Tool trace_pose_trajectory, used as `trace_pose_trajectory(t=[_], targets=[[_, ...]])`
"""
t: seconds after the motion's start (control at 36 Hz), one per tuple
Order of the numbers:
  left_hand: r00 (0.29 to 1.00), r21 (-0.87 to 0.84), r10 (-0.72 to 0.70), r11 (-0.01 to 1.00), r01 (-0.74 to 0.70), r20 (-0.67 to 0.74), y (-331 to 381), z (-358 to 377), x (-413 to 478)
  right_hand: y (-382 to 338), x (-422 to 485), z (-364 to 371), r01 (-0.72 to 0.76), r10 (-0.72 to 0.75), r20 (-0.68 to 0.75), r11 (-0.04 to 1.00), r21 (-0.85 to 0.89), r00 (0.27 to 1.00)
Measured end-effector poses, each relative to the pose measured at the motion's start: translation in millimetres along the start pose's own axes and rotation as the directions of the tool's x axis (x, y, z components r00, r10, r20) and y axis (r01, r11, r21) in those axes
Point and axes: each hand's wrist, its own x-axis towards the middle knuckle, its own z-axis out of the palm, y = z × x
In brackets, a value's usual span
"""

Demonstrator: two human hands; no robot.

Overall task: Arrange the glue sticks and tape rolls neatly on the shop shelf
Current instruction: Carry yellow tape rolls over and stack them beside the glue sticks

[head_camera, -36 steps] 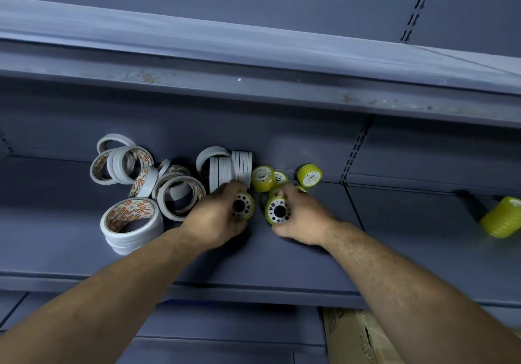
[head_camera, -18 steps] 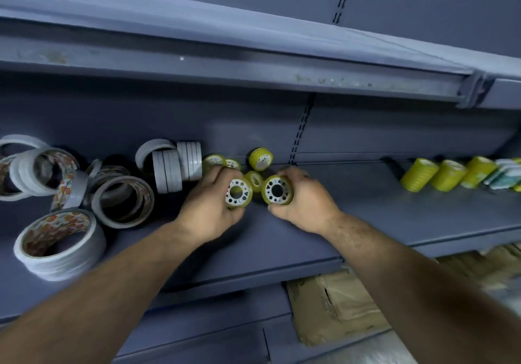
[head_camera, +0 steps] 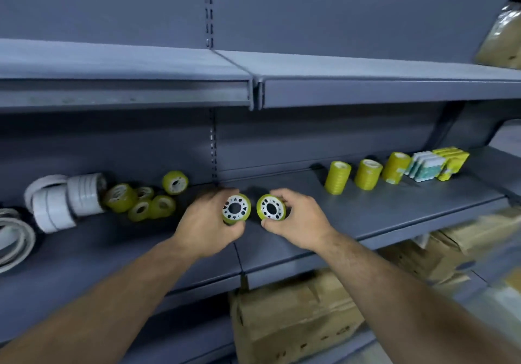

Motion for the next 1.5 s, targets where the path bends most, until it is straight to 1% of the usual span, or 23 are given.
trace_pose_trajectory(t=[0.08,0.14,0.39,0.53,0.69,0.86,1.0,1.06,1.11,1.19,1.25,1.33,1.44,1.5], targets=[[1.0,0.023,0.011,1.0,-0.011,0.001,43,24,14,33,-2,-35,-0.009,0.009,-0.016,1.0,-0.011,1.0],[1.0,0.018,0.015,1.0,-0.016,0.027,66,39,24,53,-3,-58,-0.017,0.016,-0.033,1.0,-0.02,0.999],[0.99,-0.043,0.028,0.999,-0.022,0.137,141,95,76,128,-5,-139,-0.134,0.132,-0.112,0.991,-0.006,0.985],[0.98,-0.096,0.114,0.99,-0.099,0.162,176,112,102,153,-1,-162,-0.199,0.202,-0.153,0.979,0.034,0.967],[0.957,-0.087,0.212,0.976,-0.198,0.199,191,141,149,177,9,-189,-0.293,0.282,-0.189,0.955,-0.035,0.941],[0.944,-0.055,0.26,0.966,-0.254,0.205,194,164,176,199,26,-208,-0.341,0.321,-0.208,0.937,-0.07,0.924],[0.93,-0.032,0.252,0.967,-0.253,0.266,198,170,198,207,57,-223,-0.296,0.266,-0.174,0.938,-0.181,0.948],[0.927,0.029,0.249,0.963,-0.268,0.279,199,171,207,210,74,-230,-0.268,0.235,-0.162,0.937,-0.223,0.958],[0.936,0.102,0.206,0.965,-0.243,0.285,198,171,215,215,92,-237,-0.248,0.217,-0.148,0.94,-0.236,0.965],[0.964,0.142,0.154,0.972,-0.188,0.217,200,167,219,226,119,-243,-0.2,0.182,-0.097,0.95,-0.239,0.979],[0.97,0.168,0.129,0.972,-0.165,0.204,206,164,216,235,136,-246,-0.15,0.144,-0.043,0.954,-0.259,0.989],[0.98,0.21,0.045,0.974,-0.086,0.192,218,159,211,244,156,-247,-0.096,0.107,0.022,0.952,-0.291,0.994],[0.989,0.283,-0.039,0.959,-0.003,0.142,223,161,206,253,171,-244,0.024,0.007,0.098,0.949,-0.316,0.995],[0.995,0.301,-0.042,0.954,0.011,0.095,219,167,202,254,175,-244,0.073,-0.023,0.153,0.942,-0.329,0.988]])
